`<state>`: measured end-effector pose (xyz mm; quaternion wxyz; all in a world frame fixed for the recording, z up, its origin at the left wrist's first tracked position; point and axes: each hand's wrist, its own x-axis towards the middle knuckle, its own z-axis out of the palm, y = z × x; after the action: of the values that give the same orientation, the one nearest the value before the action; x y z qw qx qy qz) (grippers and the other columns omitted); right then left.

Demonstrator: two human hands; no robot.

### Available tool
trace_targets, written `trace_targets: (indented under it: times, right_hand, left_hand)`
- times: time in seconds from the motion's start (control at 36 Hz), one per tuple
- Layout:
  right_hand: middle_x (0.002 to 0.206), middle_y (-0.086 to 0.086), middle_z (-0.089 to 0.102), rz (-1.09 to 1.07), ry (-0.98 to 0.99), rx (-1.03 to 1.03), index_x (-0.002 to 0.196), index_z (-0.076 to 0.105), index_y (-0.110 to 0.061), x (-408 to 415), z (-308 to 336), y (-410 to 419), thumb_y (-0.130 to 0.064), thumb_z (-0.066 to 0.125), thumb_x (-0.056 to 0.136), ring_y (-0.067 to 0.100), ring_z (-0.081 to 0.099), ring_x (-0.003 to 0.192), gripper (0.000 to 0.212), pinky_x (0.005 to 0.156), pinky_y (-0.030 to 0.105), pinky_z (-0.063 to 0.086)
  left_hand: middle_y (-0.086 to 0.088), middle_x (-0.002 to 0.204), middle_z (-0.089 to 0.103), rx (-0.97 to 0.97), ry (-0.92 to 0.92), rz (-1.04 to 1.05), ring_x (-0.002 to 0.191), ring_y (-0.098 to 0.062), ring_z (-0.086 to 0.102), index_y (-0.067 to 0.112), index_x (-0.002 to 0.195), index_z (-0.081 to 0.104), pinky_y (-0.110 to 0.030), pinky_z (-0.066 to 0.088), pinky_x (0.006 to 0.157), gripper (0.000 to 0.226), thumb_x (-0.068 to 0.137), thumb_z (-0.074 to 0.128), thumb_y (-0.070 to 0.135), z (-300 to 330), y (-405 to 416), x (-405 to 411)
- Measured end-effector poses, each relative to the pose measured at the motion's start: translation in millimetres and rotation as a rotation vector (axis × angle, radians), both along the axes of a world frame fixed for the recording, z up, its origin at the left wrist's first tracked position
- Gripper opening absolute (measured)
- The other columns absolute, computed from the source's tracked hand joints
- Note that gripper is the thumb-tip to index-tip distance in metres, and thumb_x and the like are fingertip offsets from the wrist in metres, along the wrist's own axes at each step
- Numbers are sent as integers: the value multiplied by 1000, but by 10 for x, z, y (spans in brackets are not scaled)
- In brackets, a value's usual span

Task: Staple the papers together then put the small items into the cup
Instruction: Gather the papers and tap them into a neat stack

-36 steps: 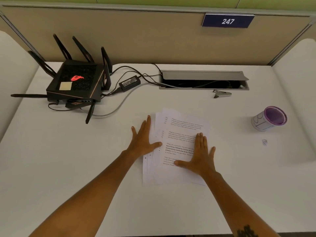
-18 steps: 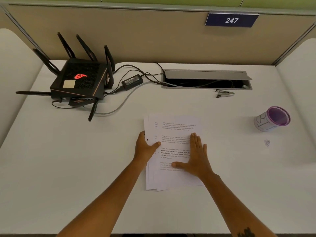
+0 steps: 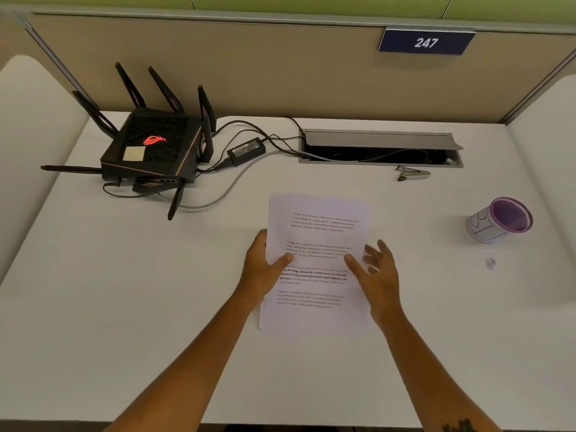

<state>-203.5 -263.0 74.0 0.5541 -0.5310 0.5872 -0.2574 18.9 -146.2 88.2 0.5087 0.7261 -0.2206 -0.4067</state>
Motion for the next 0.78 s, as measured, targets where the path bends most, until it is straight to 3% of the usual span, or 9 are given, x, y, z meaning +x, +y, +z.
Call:
trace_targets:
  times: [0.08, 0.14, 0.28, 0.44, 0.56, 0.67, 0.78]
  right_hand:
    - [123, 2, 77, 48, -238, 157, 133, 67, -21, -10, 168, -46, -30, 82, 89, 25, 74, 112, 47, 98, 50, 59]
    - [120, 6, 78, 60, -342, 212, 128, 70, -17, 24, 274, -18, -22, 78, 93, 30, 76, 108, 36, 90, 49, 62]
    - [119, 9, 78, 45, -389, 240, 127, 69, -13, 138, 392, 63, -16, 78, 92, 31, 76, 107, 37, 89, 50, 62]
    - [109, 3, 81, 18, -293, 81, 115, 75, -15, 117, 570, 62, -13, 85, 84, 27, 78, 98, 32, 82, 45, 65]
    - [104, -3, 81, -2, -262, -93, 110, 78, -13, 95, 766, 48, -11, 87, 82, 17, 78, 92, 30, 76, 28, 64]
    - [106, -13, 79, -59, -281, -220, 113, 75, -17, 123, 922, 74, -14, 84, 86, 10, 75, 96, 28, 79, 22, 62]
    - [117, -14, 72, -3, -242, -296, 131, 62, -25, 127, 914, 139, -22, 70, 99, 7, 70, 105, 34, 81, 21, 62]
  left_hand:
    - [8, 126, 72, -41, 71, 24, 108, -14, 74, 32, 134, 54, -30, 67, 80, 53, 92, 84, 19, 78, 17, 14]
    - [6, 126, 73, -59, 142, 35, 108, -16, 76, 31, 132, 55, -36, 68, 83, 51, 92, 83, 17, 109, 11, -10]
    - [-3, 126, 75, -50, 205, 29, 107, -21, 78, 24, 129, 56, -45, 69, 85, 42, 95, 80, 15, 170, -22, -111]
    - [-2, 125, 74, -108, 120, 40, 110, -22, 76, 24, 131, 56, -46, 68, 87, 42, 96, 79, 16, 381, -51, -60]
    - [4, 122, 74, -210, 17, 51, 110, -16, 74, 32, 127, 59, -35, 68, 87, 42, 96, 78, 10, 646, -72, -30]
    - [16, 115, 70, -335, -87, 79, 103, 5, 71, 44, 118, 57, -14, 60, 80, 46, 97, 76, 7, 903, -86, -92]
    - [11, 120, 69, -353, -134, 89, 111, -8, 69, 42, 127, 55, -17, 62, 86, 45, 99, 75, 13, 935, -76, -142]
